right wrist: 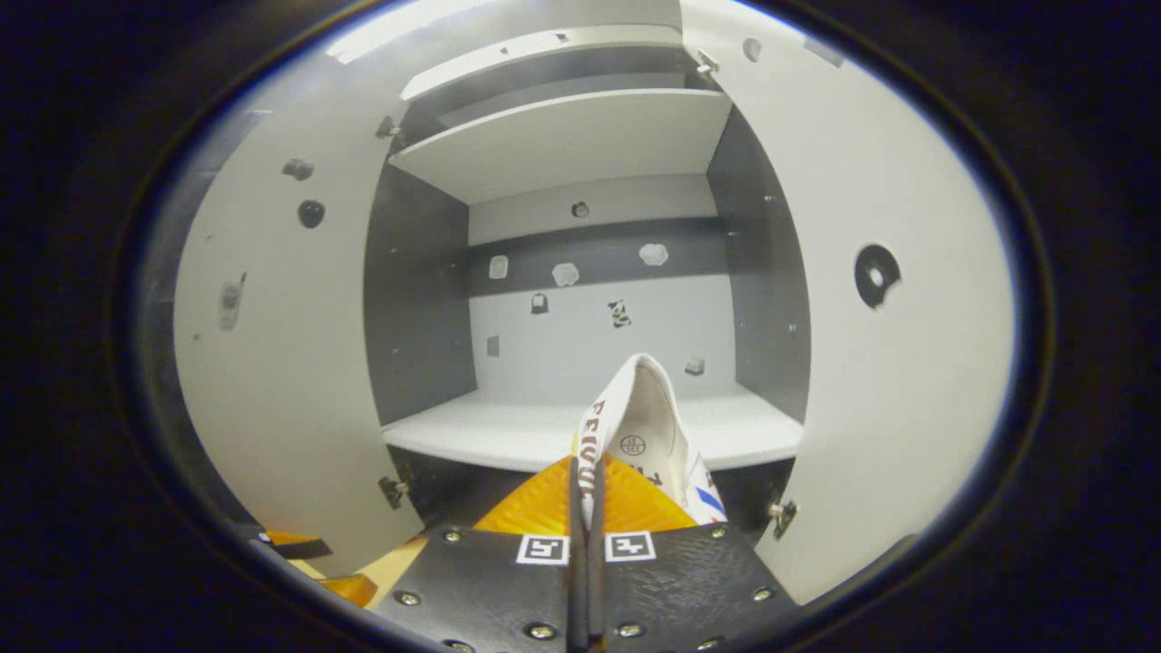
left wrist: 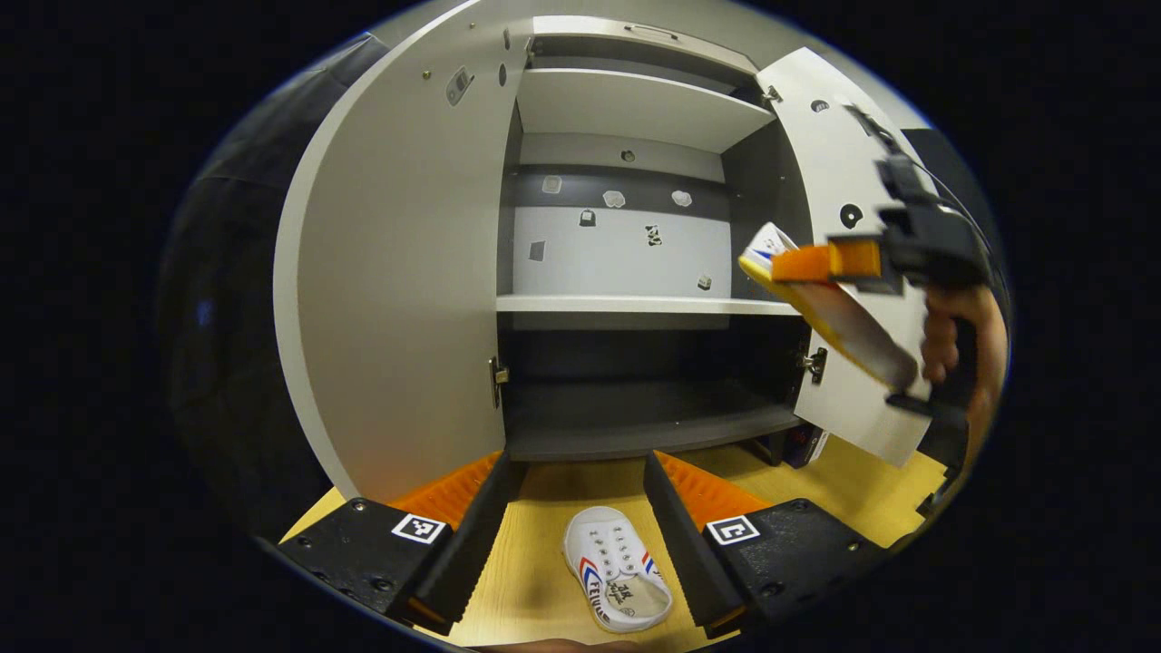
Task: Grab one shoe with the right hand and put it into the shoe cabinet, grab the other shoe with the left hand and put it into the shoe cabinet; then close the right door with the right hand and the left door with the left hand.
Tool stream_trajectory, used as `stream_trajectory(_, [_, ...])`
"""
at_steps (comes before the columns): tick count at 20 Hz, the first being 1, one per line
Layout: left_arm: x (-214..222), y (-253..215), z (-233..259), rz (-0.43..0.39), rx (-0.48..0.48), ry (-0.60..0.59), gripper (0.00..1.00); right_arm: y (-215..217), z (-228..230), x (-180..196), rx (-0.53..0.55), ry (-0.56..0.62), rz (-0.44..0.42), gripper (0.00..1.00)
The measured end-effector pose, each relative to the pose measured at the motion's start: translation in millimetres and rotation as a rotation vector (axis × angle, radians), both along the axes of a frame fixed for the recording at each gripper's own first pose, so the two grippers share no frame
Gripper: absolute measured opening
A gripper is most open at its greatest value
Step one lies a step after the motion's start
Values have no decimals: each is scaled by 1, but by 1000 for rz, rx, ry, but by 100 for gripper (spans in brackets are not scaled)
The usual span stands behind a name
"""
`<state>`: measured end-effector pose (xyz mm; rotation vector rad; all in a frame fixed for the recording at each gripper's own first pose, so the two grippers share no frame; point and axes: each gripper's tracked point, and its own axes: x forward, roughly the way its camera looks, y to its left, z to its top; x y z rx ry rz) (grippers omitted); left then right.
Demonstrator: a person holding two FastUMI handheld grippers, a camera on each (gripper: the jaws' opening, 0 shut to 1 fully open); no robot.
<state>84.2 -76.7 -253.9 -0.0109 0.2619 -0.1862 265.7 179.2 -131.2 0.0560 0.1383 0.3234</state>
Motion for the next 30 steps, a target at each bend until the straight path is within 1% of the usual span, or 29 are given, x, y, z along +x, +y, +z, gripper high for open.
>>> stream_trajectory(2, [-2,-4,1,-14,-12,-1,89,6,18,47,-23,18,-18,0])
stream_trajectory(5, [-5,-5,2,-21,-16,1,89,10,29,112,-87,44,-50,0])
stream_trajectory(7, [-6,-4,4,-12,-24,2,89,11,24,145,-107,84,-59,1])
stream_trajectory(8, [-8,-3,6,-9,-28,-2,89,11,17,161,-131,103,-65,5])
stream_trajectory(9, [-8,-1,7,-5,-30,-5,89,12,9,175,-170,117,-67,0])
stream_trajectory(11, [-12,2,7,-3,-27,-9,89,15,-7,191,-235,141,-53,1])
stream_trajectory(14, [-12,11,4,24,-17,-6,89,18,-28,205,-280,184,-56,1])
stream_trajectory(16, [-13,14,0,39,-11,2,89,18,-35,208,-308,200,-78,1])
stream_trajectory(17, [-13,13,-1,32,-13,5,89,16,-33,205,-316,200,-88,1])
stream_trajectory(18, [-15,11,-4,23,-12,9,89,6,-25,204,-326,173,-132,5])
stream_trajectory(19, [-15,12,-7,27,-10,17,90,8,-13,199,-302,135,-130,27])
stream_trajectory(20, [-15,14,-11,31,-12,23,89,12,0,189,-270,112,-124,45])
stream_trajectory(22, [-16,13,-17,36,-27,37,90,21,22,156,-228,67,-92,82])
stream_trajectory(23, [-17,13,-22,38,-31,53,85,22,34,137,-232,42,-85,92])
stream_trajectory(24, [-19,9,-29,25,-35,65,90,24,39,117,-237,11,-78,99])
stream_trajectory(27, [-24,3,-57,-11,-19,137,90,27,56,42,-232,-69,-71,98])
stream_trajectory(29, [-26,-1,-83,-21,-16,208,90,24,56,-9,-203,-93,-67,98])
stream_trajectory(30, [-29,-3,-96,-32,-14,252,90,22,53,-37,-172,-96,-69,98])
